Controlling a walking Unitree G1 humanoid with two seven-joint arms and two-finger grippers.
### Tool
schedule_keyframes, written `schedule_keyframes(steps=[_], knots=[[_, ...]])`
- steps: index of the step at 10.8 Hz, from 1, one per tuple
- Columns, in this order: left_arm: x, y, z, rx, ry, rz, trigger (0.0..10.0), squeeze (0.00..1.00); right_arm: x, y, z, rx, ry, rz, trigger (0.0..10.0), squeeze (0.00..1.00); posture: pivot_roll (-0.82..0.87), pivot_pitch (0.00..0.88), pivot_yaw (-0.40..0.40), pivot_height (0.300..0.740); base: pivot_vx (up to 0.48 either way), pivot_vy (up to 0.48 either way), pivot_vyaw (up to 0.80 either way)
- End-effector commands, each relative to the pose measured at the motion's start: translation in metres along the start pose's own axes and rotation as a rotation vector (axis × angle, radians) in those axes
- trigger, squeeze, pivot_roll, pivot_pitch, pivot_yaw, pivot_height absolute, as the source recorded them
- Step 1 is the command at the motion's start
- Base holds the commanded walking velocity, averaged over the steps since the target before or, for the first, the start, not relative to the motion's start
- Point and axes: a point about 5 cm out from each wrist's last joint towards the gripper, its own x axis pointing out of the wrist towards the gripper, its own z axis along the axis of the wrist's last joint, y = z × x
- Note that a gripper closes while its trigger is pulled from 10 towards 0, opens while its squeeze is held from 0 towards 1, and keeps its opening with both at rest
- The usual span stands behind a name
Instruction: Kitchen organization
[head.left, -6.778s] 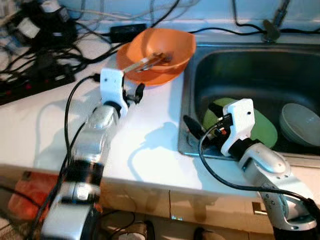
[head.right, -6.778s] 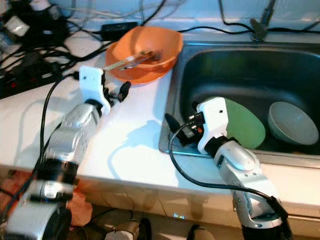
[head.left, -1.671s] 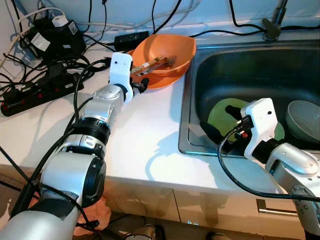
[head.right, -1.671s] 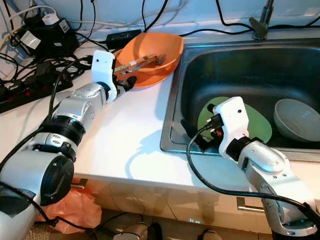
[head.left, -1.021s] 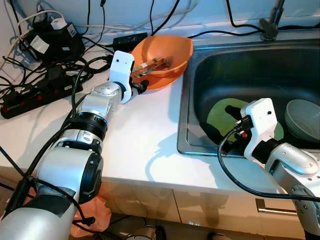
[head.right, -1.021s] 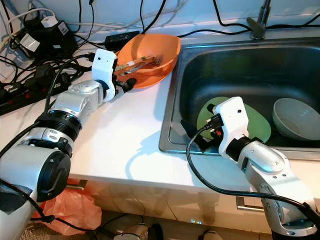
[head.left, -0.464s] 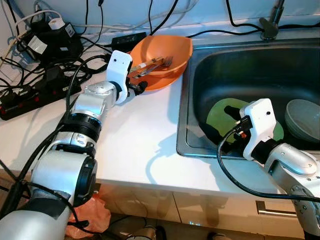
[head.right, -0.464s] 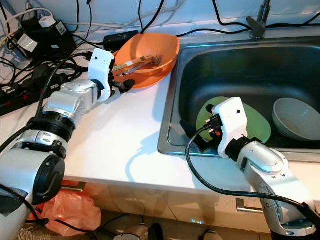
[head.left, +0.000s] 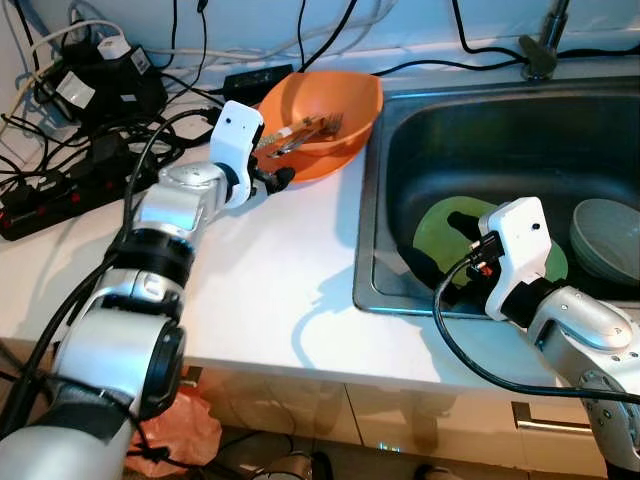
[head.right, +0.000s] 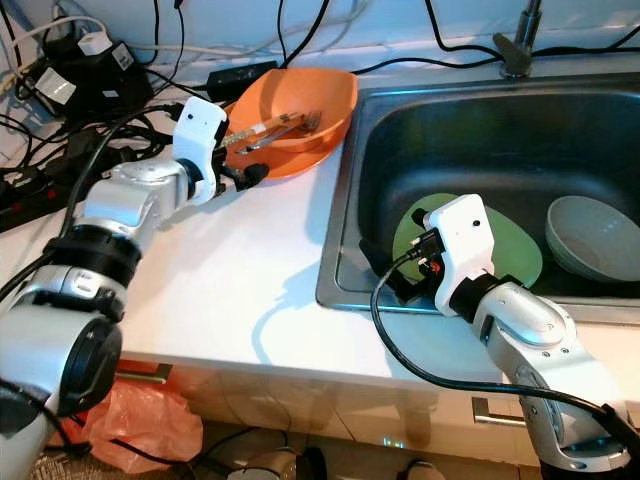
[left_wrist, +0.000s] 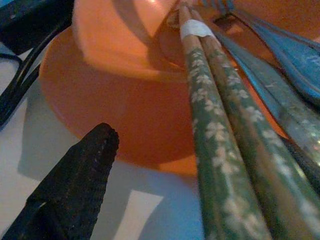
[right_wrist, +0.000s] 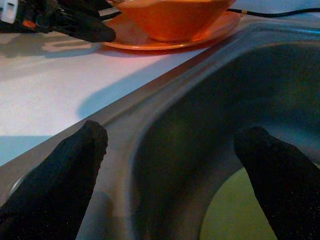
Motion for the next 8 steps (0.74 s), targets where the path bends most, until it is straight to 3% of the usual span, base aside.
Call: schedule_keyframes(steps=[1,5,8], knots=[[-0.003,0.003,-0.030,-0.012,0.129,-0.014,10.0,0.00,0.003,0.003,0.002,-0.010,-0.015,0.015,10.0,0.00,0.05,0.119,0.199,0.740,0.000,0.000,0.00],[-0.017,0.008,-0.040,-0.014,0.161,-0.052,10.0,0.00,0.006,0.003,0.001,-0.010,-0.018,0.021,10.0,0.00,0.06,0.111,0.194,0.740,0.000,0.000,0.00],[-0.028,0.002,-0.044,-0.028,0.177,-0.108,10.0,0.00,0.008,0.002,0.001,-0.012,-0.021,0.022,10.0,0.00,0.06,0.103,0.194,0.740,0.000,0.000,0.00]])
